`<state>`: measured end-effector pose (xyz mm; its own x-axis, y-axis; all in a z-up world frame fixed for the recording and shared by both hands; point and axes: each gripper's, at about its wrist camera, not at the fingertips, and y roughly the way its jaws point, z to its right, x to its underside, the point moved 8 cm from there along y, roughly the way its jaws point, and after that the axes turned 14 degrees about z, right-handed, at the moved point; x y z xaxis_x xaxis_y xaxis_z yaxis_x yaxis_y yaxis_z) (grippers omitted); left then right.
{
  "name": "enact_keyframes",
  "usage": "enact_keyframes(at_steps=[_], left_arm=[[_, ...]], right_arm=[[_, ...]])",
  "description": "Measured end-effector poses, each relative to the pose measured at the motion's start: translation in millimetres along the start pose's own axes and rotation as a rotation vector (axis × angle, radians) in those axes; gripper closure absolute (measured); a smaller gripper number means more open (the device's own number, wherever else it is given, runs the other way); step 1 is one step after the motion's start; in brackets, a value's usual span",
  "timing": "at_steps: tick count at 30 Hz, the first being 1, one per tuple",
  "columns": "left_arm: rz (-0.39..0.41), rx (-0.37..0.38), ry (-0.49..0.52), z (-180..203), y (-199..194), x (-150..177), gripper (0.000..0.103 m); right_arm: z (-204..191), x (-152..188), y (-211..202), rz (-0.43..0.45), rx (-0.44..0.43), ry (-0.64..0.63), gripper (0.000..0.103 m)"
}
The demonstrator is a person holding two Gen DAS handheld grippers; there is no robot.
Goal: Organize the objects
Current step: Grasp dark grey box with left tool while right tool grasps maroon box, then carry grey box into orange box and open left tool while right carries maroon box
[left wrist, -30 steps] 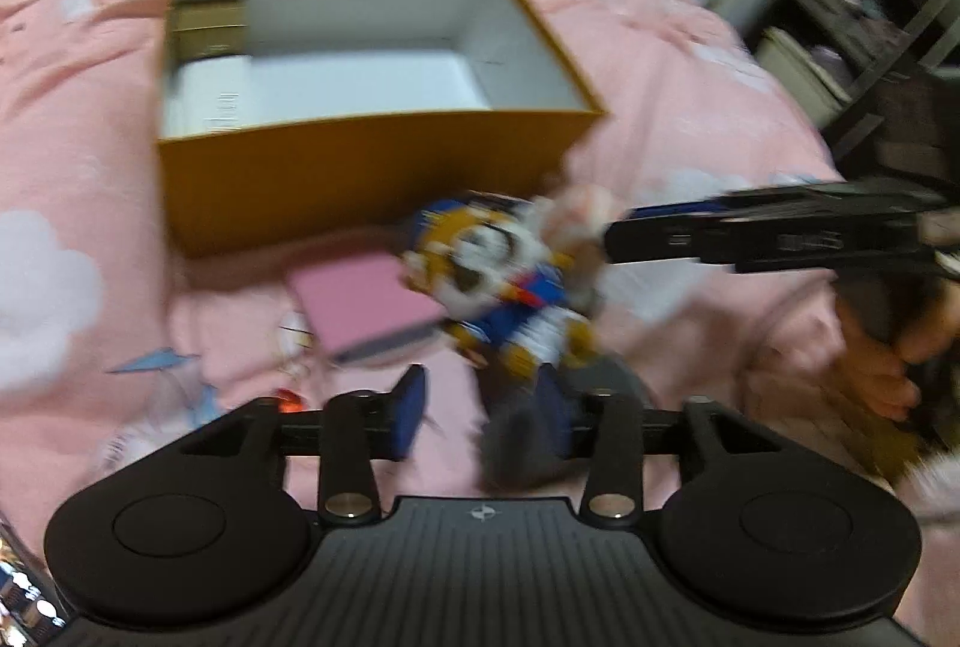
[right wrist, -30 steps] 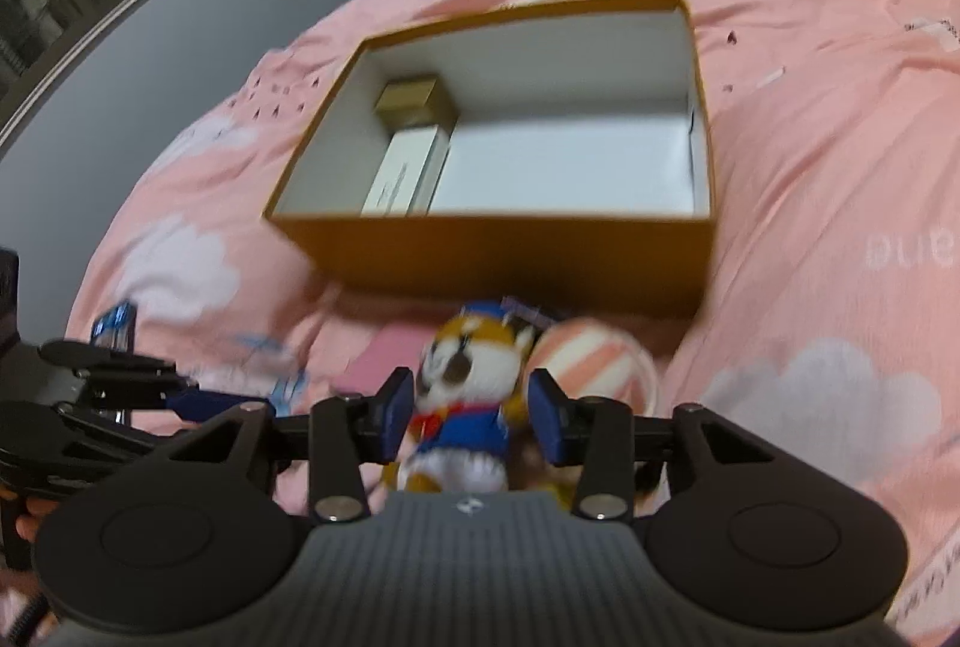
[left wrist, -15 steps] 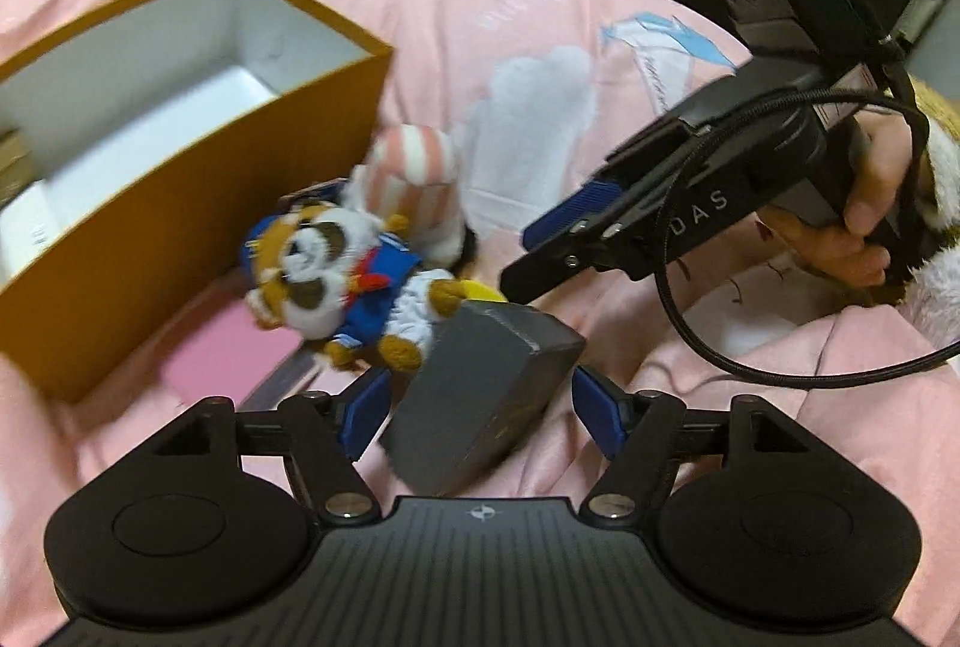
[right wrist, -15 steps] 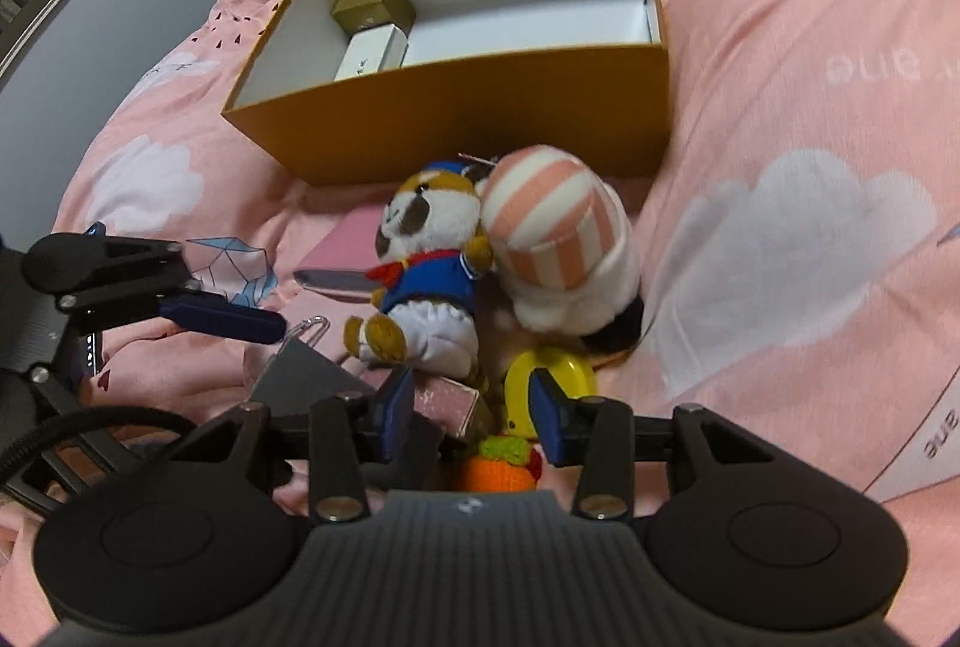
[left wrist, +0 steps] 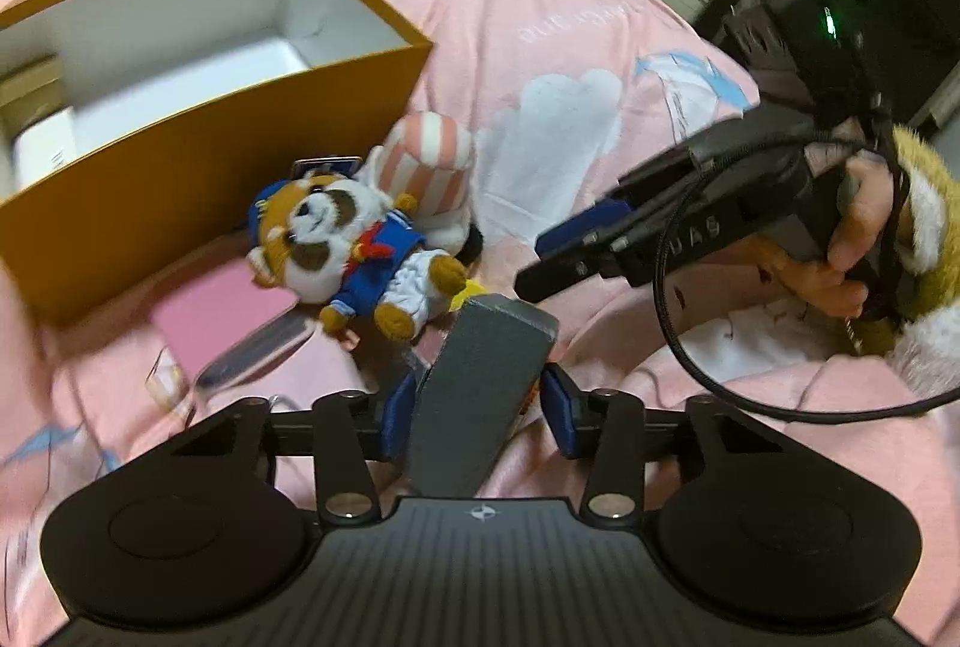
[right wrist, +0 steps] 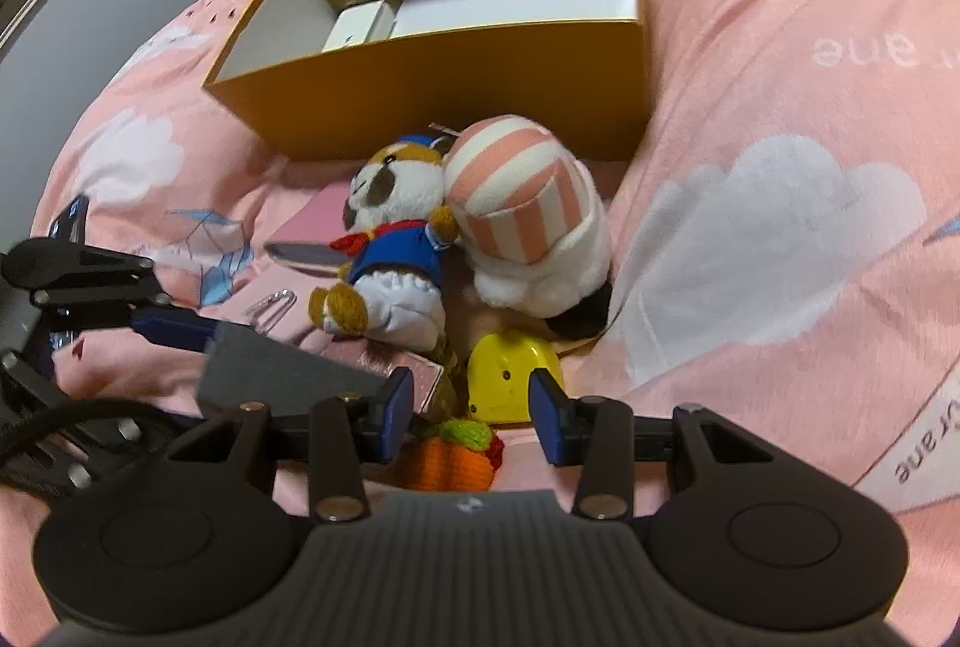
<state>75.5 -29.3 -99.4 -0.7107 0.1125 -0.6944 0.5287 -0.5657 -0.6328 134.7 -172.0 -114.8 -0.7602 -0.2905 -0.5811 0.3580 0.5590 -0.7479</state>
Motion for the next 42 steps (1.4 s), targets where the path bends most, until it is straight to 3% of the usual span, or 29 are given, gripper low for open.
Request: enact_keyframes(at_steps=[8,10,15,21,23,29,35,42], left_arm=[[0.129,-0.111,-0.128,-21,-42,-15,0.063],[0.128,-0.141,-0.152,-29,-42,-14,0.063],[0.107,-0.161,-0.244,-43,-42,-10,0.063],[0.069,-0.153,-0.389,-57,-33,-2,0.062],[0.047,-0.149,-0.4,-57,-29,2,0.062],[0.008,-0.101,-0.464,-53,-12,13,0.065],[0.048,-0.116,-0.463,-52,-26,8,0.065],[0.093,-0.156,-0.462,-48,-37,3,0.065]], right_arm=[[-20,12,18,-0.055,-0.108,-0.089,0.053],[-23,15,28,-0.058,-0.115,-0.116,0.048],[-28,25,52,-0.078,-0.132,-0.173,0.049],[-35,30,61,-0.049,-0.16,-0.193,0.062],[-39,26,56,-0.022,-0.176,-0.199,0.068],[-42,20,50,0.016,-0.182,-0.211,0.07],[-34,19,66,-0.014,-0.205,-0.14,0.057],[-30,17,67,0.006,-0.216,-0.103,0.063]])
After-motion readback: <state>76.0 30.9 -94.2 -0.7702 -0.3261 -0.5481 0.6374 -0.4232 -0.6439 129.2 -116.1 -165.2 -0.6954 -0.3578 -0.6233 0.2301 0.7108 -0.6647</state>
